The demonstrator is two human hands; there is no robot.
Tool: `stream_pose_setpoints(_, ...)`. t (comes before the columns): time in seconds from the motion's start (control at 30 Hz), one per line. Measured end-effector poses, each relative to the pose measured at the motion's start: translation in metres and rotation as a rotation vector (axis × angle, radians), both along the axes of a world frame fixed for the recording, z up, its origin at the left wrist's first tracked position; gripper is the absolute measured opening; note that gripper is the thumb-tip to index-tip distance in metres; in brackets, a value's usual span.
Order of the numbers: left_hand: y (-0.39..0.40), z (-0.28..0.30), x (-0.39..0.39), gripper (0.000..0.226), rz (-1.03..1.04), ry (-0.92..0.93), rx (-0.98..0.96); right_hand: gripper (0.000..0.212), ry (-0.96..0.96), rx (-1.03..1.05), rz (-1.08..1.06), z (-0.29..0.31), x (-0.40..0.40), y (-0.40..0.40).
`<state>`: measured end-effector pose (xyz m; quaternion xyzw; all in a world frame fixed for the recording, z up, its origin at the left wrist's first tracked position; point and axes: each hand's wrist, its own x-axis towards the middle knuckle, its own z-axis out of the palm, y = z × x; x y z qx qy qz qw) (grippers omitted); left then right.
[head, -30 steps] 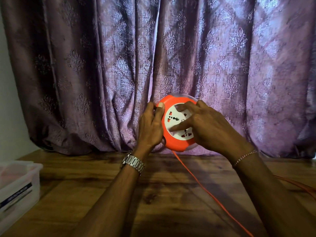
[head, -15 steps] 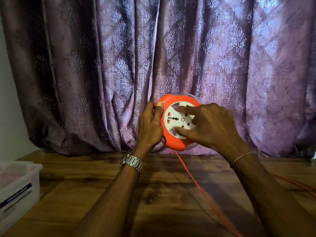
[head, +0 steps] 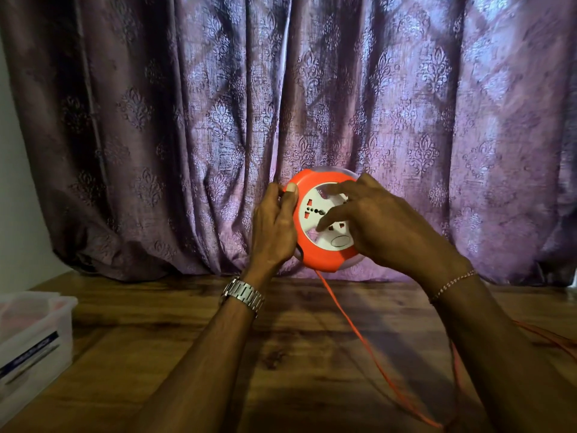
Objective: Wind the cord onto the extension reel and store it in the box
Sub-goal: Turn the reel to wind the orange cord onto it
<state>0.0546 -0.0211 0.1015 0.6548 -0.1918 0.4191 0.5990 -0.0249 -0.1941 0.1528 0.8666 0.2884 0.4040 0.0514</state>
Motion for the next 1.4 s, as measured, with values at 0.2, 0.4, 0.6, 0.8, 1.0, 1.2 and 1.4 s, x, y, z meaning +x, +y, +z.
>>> stream_pose_setpoints(0.2, 0.001, 0.001, -0.001, 0.037, -0.006, -0.003, -0.001, 0.053, -0.039, -0.112, -0.071, -0.003, 0.0, 0.004)
stream_pose_setpoints(0.4, 0.0, 0.0, 0.0, 0.036, 0.008, 0.007, 0.013, 0.054, -0.043, -0.008, -0.128, -0.006, 0.0, 0.004)
stream_pose_setpoints(0.6, -0.004, 0.0, -0.004, 0.041, 0.046, 0.0, 0.042, 0.063, -0.127, 0.195, -0.164, -0.013, 0.005, 0.004)
stream_pose_setpoints(0.8, -0.004, 0.002, -0.005, 0.032, -0.005, 0.009, -0.001, 0.075, -0.19, 0.345, -0.182, -0.012, 0.013, 0.005)
stream_pose_setpoints(1.0, -0.003, 0.001, -0.003, 0.033, 0.002, 0.007, 0.006, 0.044, -0.166, 0.222, -0.05, -0.004, 0.005, 0.001)
stream_pose_setpoints(1.2, -0.002, -0.001, -0.001, 0.043, -0.029, 0.004, -0.004, 0.051, 0.134, 0.072, 0.049, 0.002, 0.003, -0.003)
stream_pose_setpoints(1.4, -0.001, 0.0, -0.004, 0.034, -0.022, 0.026, 0.016, 0.058, 0.086, -0.048, -0.039, -0.001, 0.0, 0.003)
